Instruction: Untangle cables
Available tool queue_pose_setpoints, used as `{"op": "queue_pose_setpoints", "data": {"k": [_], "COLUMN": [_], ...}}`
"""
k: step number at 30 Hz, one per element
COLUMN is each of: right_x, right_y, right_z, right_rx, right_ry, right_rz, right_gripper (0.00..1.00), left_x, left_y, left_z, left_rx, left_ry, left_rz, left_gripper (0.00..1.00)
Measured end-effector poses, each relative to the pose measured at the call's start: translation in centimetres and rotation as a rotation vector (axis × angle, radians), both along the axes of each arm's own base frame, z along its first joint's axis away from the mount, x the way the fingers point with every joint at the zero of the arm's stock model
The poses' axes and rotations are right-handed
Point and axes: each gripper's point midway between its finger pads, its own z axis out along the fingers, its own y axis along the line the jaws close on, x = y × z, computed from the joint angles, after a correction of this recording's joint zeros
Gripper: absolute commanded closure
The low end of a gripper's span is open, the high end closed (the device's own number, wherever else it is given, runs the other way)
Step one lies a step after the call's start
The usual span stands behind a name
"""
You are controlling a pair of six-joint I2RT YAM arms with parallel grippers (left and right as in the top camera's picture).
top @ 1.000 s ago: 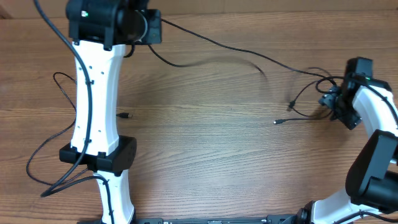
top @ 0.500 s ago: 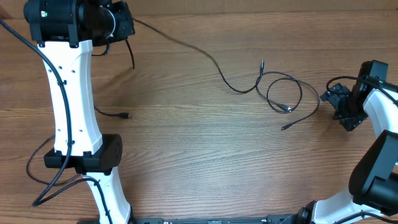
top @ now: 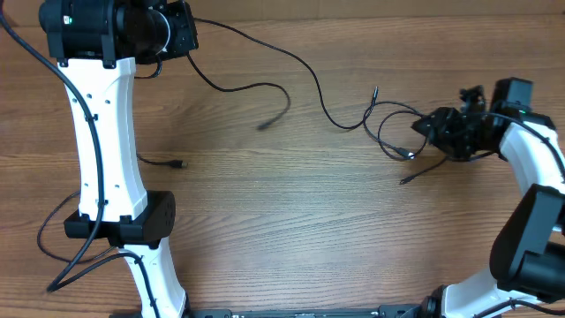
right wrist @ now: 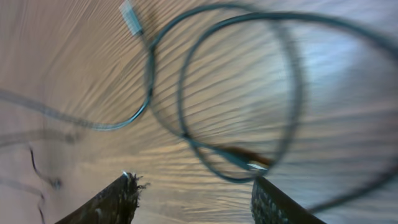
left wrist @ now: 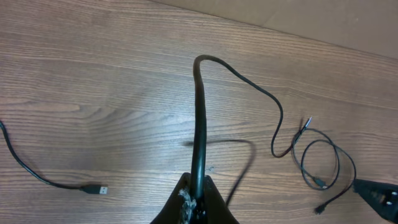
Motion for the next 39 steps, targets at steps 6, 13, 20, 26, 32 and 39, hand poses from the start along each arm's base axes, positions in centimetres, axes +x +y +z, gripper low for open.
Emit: {"op": "queue_pose_setpoints", "data": {"k": [6, 13, 20, 26, 32, 39], "right_x": [1.3, 3.2, 4.0, 4.2, 3.7, 3.4], "right_y": [4.3, 8.3, 8.6, 8.2, 8.5, 8.7], "right_z": [-0.5, -0.7, -1.8, -4.1, -6.4, -7.8], "right_rx": [-0.144, -0.374, -0.502, -0.533, -0.512, -0.498], "right_ry": [-0.077, -0.196, -0.218, -0.184, -0.136, -0.11], "right_rz": [0.174, 0.315, 0.364, 0.383, 0.413, 0.43], "right_gripper": [0.5, 0.45, 0.45, 0.57, 0.58, 0.75], "left_x": [-0.1, -0.3, -0.4, -0.5, -0.6, -0.6], "left_y": [0.0, 0.0, -0.1, -0.5, -1.2, -1.3], "left_z": [0.0, -0.2, -0.2, -0.2, -0.2, -0.2], "left_rx": [0.0, 0.01, 0.005, -0.006, -0.007, -0.009], "left_ry": [0.003, 0.013, 0.016, 0.017, 0.017, 0.017], "left_rz": [0.0, -0.013, -0.02, -0.032, -0.048, -0.05], "left_gripper": [0.96, 0.96, 0.96, 0.96, 0.96, 0.96]}}
